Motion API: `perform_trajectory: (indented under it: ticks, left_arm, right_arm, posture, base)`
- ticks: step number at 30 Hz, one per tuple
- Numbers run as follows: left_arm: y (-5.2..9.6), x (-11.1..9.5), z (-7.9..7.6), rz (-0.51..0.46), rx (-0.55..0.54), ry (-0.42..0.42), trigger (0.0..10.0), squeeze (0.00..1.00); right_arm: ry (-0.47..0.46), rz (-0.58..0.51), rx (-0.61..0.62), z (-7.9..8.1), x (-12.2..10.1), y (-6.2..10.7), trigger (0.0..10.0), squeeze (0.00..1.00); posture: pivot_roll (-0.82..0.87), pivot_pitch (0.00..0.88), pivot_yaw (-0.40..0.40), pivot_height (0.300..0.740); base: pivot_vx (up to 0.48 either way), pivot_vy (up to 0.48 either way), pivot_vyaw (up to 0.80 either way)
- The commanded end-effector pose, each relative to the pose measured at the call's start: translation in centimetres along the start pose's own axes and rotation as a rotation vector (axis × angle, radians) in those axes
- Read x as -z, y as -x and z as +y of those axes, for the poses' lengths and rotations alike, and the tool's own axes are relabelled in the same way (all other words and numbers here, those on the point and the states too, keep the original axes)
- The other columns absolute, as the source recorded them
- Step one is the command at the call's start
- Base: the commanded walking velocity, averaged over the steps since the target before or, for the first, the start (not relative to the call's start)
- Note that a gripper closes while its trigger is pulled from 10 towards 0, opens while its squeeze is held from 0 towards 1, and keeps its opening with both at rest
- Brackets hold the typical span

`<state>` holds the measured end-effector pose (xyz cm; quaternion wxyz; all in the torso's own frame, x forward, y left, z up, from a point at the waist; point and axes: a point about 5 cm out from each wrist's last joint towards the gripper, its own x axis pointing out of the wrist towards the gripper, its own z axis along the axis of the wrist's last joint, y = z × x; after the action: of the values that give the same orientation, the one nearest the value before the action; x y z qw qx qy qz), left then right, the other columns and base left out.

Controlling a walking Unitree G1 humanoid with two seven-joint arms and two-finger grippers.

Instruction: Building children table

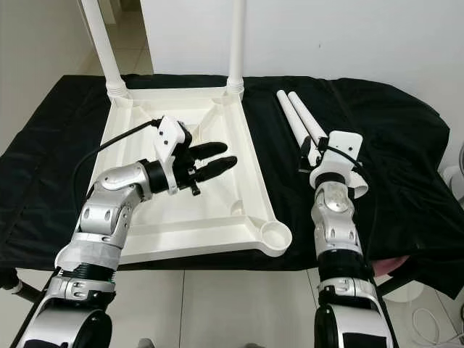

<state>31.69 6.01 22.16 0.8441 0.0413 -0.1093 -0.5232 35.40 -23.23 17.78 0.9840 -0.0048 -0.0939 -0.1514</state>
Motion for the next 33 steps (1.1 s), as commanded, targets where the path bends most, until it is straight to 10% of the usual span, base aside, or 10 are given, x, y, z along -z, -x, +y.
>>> perform_trajectory:
  ticks: [1,33]
  left_arm:
    - [0.2,-0.1,1.1,0.012,-0.312,-0.004,10.0,0.0]
    - [0.1,0.0,-2.6,0.06,-0.189,0.057,10.0,0.0]
  right_arm:
    - [-0.029,0.012,0.049,-0.4,0.2,-0.2,10.0,0.0]
    - [-0.151,0.056,0.176,-1.7,0.1,-0.6,10.0,0.0]
  posture:
    - [-0.08,0.046,0.018,0.74]
    - [-0.1,0.121,0.06,0.74]
  base:
    - [0.0,0.0,0.0]
    - [0.0,0.0,0.0]
